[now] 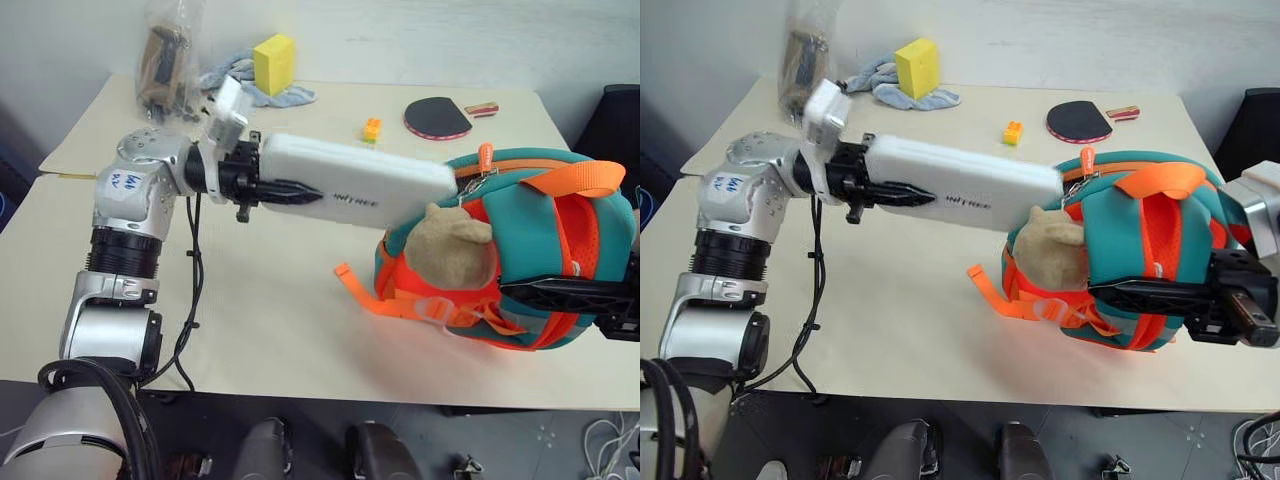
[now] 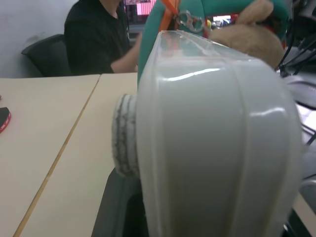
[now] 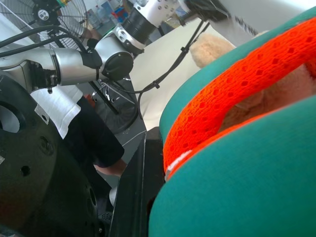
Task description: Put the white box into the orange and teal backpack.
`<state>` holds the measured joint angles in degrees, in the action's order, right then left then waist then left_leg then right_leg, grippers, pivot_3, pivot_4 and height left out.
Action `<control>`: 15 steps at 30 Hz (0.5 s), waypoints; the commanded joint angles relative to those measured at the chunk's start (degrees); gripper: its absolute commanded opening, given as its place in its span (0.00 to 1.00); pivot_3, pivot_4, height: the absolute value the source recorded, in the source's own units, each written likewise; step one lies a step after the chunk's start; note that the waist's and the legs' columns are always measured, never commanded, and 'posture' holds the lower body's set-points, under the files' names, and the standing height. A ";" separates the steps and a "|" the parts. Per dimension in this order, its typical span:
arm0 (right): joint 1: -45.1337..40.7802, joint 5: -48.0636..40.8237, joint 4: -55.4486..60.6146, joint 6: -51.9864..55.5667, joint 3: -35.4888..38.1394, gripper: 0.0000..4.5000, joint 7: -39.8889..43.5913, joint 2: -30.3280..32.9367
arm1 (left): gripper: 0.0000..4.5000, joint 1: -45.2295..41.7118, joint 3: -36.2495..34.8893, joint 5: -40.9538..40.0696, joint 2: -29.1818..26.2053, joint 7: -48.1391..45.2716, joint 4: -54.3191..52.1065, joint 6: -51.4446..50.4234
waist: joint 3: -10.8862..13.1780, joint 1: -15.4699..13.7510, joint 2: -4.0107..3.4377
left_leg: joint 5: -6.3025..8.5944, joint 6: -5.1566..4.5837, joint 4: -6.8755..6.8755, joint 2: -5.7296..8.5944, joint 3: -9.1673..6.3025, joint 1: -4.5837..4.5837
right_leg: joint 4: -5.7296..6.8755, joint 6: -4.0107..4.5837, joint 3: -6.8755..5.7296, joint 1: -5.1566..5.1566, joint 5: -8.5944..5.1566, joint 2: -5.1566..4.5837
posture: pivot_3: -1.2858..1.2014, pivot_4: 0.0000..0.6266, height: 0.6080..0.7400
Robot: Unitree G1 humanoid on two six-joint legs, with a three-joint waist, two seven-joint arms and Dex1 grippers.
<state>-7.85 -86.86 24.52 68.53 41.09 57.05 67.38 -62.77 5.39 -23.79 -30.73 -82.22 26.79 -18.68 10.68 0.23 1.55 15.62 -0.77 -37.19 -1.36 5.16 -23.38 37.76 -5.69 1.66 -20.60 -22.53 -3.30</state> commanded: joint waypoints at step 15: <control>-5.69 6.82 6.16 -11.53 -11.03 0.00 -10.08 -6.33 | 0.42 -6.21 4.39 10.68 28.53 22.40 9.89 5.91 | 0.05 -0.04 0.08 | 0.08 -0.20 -0.22 0.08 0.00 -0.17 | 0.03 -0.11 0.02 -0.06 0.06 -0.07 | 0.52 0.24 1.00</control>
<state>-13.54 -80.36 29.14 58.47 29.48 47.87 61.39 -66.57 10.24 -13.80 -3.20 -62.76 36.61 -13.69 10.72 0.19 1.63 15.70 -0.97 -37.39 -1.28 5.17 -23.54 37.80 -5.80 1.69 -20.67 -22.47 -3.37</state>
